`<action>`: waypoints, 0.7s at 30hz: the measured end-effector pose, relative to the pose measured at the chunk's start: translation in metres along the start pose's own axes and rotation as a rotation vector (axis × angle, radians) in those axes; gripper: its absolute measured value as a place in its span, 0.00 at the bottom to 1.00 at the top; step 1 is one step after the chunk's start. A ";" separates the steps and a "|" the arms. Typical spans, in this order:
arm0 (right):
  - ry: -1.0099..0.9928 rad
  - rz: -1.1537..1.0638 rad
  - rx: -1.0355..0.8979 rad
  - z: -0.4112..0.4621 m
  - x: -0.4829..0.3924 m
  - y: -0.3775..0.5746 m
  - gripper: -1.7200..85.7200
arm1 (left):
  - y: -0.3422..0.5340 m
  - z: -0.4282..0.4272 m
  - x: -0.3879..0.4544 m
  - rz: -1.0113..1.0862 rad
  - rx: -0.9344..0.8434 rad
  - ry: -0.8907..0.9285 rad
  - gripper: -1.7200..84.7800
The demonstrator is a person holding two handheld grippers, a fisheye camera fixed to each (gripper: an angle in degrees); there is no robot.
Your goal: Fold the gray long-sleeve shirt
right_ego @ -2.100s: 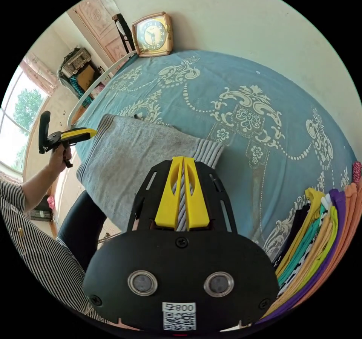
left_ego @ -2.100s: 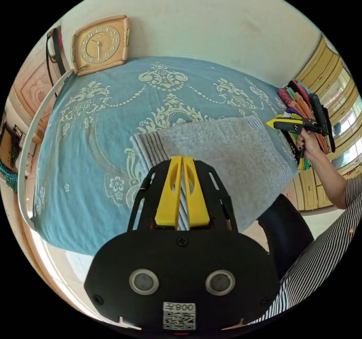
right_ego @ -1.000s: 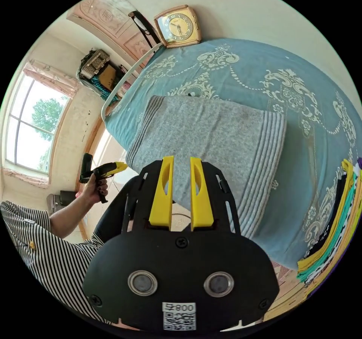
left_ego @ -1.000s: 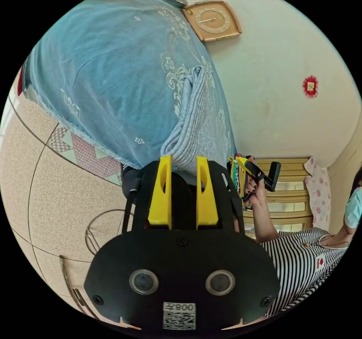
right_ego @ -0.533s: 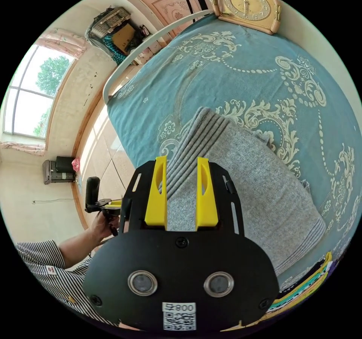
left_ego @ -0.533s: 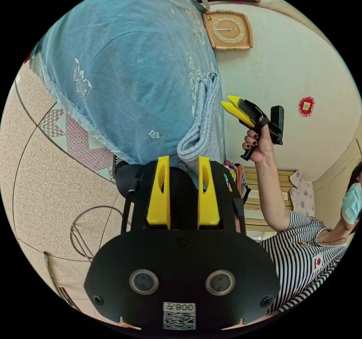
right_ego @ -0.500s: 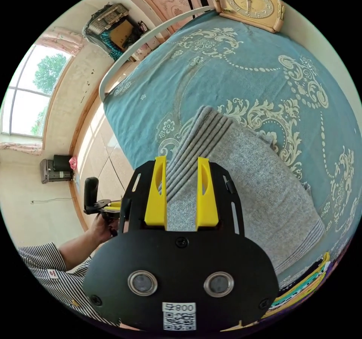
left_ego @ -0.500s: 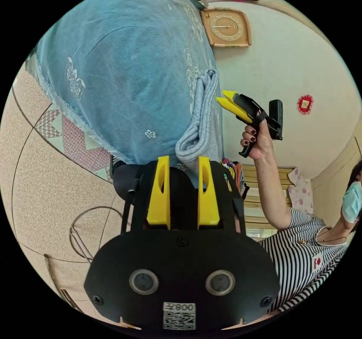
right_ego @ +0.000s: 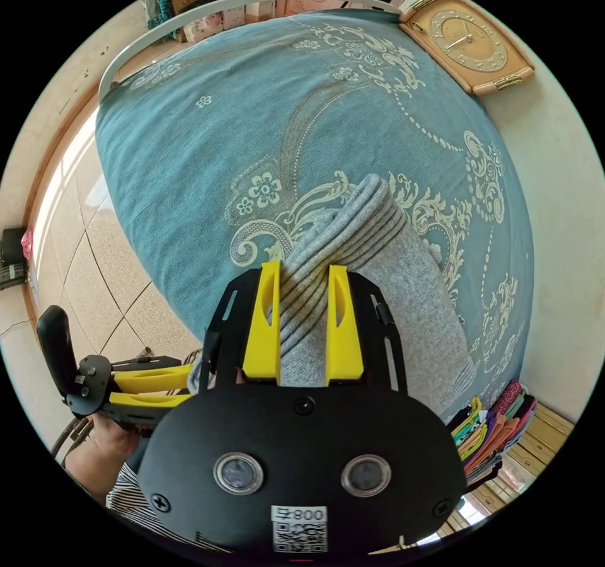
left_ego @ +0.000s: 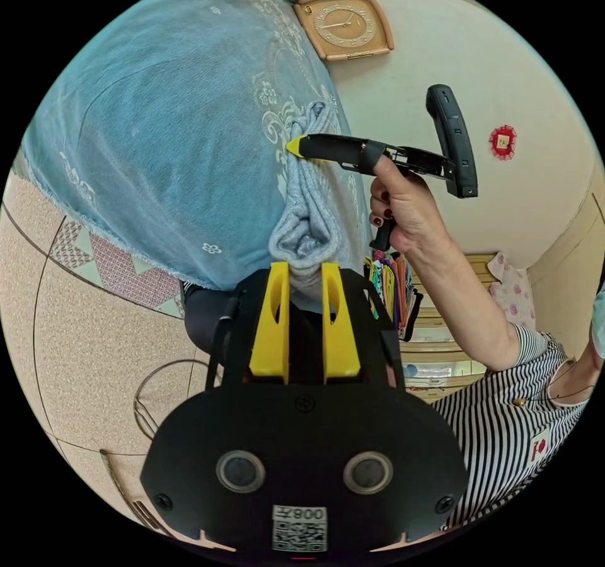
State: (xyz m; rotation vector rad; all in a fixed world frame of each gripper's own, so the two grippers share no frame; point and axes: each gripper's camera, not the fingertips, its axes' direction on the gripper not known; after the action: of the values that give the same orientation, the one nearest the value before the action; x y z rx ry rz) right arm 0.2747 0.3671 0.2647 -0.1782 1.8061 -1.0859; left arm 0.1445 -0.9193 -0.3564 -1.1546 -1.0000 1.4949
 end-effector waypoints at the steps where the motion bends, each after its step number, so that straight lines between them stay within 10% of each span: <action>1: 0.000 -0.002 -0.006 0.000 0.000 -0.003 0.14 | 0.000 0.003 0.004 0.013 0.002 -0.001 0.11; 21: -0.439 0.071 0.076 0.040 0.121 0.037 0.08 | 0.017 0.059 0.114 0.345 -0.035 -0.136 0.09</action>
State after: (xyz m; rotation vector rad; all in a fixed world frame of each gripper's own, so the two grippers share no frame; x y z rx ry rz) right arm 0.2572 0.2990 0.1519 -0.2811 1.3667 -0.9745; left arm 0.0731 -0.8135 -0.3814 -1.3137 -0.9537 1.8550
